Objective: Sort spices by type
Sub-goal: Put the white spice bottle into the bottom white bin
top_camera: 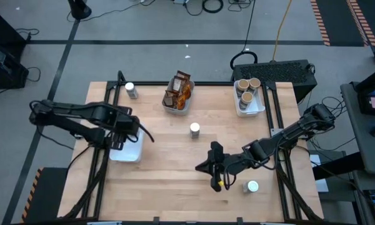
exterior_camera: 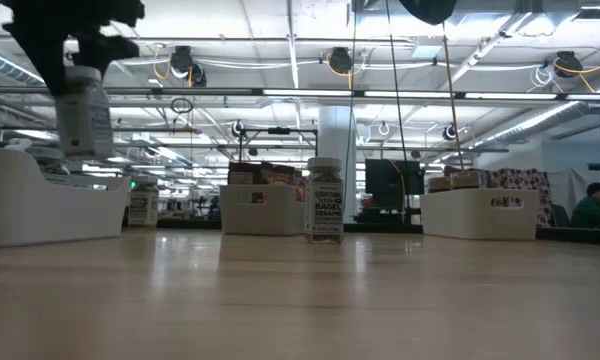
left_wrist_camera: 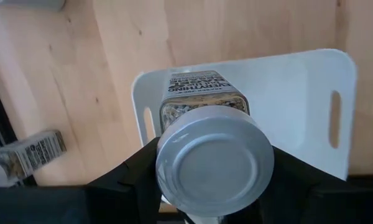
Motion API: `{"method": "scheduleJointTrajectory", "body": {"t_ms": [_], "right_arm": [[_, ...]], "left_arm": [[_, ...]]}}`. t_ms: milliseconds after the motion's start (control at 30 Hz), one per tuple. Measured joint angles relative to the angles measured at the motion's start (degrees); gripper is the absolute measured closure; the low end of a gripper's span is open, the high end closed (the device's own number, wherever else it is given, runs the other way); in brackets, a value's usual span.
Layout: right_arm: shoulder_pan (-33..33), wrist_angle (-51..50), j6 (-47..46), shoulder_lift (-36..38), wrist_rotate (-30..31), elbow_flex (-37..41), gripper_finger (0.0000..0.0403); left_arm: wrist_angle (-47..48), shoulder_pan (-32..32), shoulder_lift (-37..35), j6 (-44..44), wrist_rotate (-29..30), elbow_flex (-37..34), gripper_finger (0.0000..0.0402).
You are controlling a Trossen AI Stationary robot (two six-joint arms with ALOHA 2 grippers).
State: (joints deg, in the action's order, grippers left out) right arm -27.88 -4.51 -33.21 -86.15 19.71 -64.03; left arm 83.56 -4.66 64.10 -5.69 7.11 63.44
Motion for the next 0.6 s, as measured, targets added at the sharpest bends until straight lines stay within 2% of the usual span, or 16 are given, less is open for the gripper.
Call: {"method": "scheduleJointTrajectory", "body": {"t_ms": [400, 600], "right_arm": [[0.0, 0.0, -0.68, -0.02, 0.17, 0.0, 0.0403], [0.0, 0.0, -1.68, -0.02, 0.17, 0.0, 0.0403]], "left_arm": [[-2.97, 8.65, 0.0, -7.25, -1.53, -7.12, 0.0195], [-8.58, 11.02, 0.0, -10.32, -2.28, -11.7, 0.0195]]}}
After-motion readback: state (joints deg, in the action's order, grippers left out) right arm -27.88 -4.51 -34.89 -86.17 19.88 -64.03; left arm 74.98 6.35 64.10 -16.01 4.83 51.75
